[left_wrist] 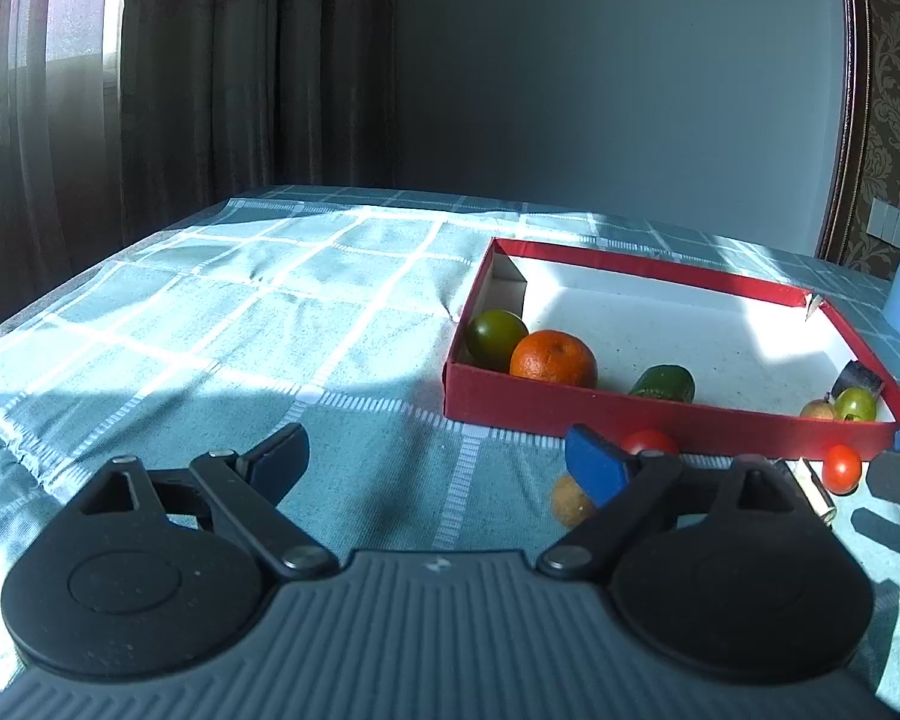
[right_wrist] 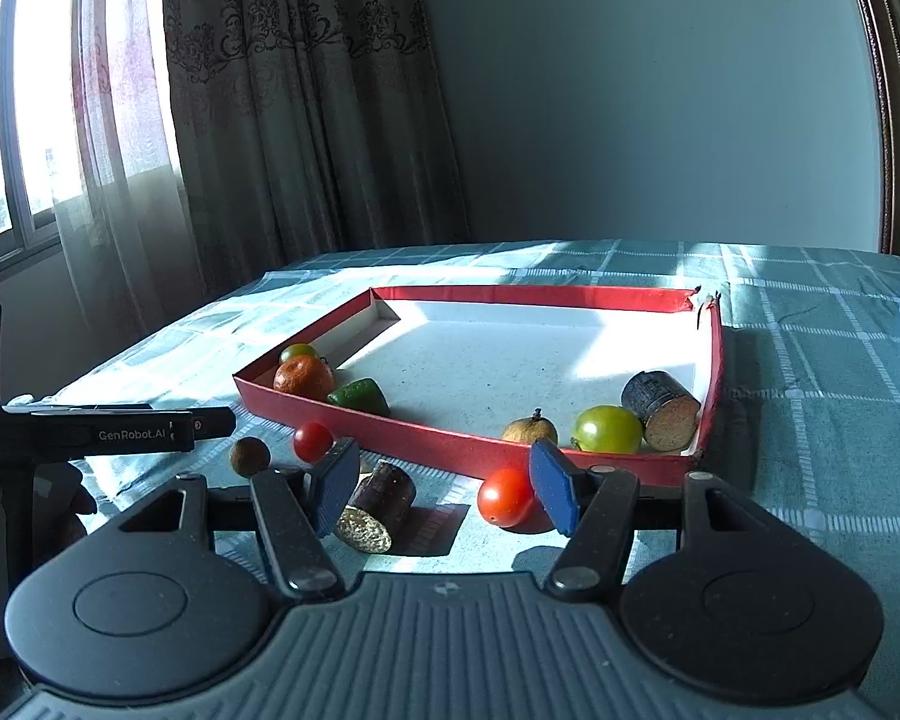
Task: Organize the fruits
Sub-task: 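Grasp the dark cylindrical slice on the cloth with the right gripper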
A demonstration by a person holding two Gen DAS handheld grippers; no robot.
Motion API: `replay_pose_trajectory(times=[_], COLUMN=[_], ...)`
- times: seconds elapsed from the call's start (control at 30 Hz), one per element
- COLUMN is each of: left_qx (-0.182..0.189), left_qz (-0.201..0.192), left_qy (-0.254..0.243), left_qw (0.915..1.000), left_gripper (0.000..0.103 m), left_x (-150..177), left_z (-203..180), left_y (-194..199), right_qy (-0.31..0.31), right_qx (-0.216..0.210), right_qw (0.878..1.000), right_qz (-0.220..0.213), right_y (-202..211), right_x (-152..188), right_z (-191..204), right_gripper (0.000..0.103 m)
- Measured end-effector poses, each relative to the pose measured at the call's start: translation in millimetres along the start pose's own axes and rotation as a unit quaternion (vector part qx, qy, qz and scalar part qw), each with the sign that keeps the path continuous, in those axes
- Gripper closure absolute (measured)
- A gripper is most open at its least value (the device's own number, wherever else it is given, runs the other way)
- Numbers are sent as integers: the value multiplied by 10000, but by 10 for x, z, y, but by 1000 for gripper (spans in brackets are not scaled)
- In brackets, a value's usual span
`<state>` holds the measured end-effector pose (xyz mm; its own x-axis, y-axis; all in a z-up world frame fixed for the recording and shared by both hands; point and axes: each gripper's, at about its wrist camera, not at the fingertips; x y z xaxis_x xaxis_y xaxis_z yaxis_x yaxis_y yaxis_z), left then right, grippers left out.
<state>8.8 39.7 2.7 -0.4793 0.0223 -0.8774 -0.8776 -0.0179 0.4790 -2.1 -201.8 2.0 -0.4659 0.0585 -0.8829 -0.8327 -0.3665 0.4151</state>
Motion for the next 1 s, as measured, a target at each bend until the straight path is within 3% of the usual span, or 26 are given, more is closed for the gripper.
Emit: replay_pose_trajectory(times=[0.23,0.6,0.67,0.73,0.87,0.97,1.0], left_qx=[34,35,33,33,45,51,55], left_qz=[78,110,127,144,158,182,185], left_qy=[16,61,73,79,85,98,101], left_qw=[10000,9999,9999,9999,9998,9998,9998], left_gripper=[6,6,5,5,4,4,4], left_x=[-13,-16,-17,-18,-18,-14,-13], left_z=[4,13,20,26,29,36,36], left_y=[-20,-45,-46,-51,-52,-57,-59], right_qy=[397,276,266,280,305,311,317], right_qx=[166,622,701,720,773,804,811], right_qw=[9990,9957,9949,9941,9931,9929,9928], right_qz=[152,632,670,764,828,823,819], right_y=[-167,-405,-431,-465,-494,-491,-489], right_x=[105,123,126,132,144,148,148], right_z=[424,455,461,464,480,483,483], right_gripper=[40,40,43,52,54,72,72])
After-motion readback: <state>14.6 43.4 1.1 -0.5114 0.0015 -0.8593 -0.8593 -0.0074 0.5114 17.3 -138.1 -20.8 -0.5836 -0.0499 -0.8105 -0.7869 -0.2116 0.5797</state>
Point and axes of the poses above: each gripper's, at about its wrist camera, not at the fingertips, and y roughly against the way its jaws point, z to its left, x to its underside, and after that the axes turned 4 degrees about -y, right-handed
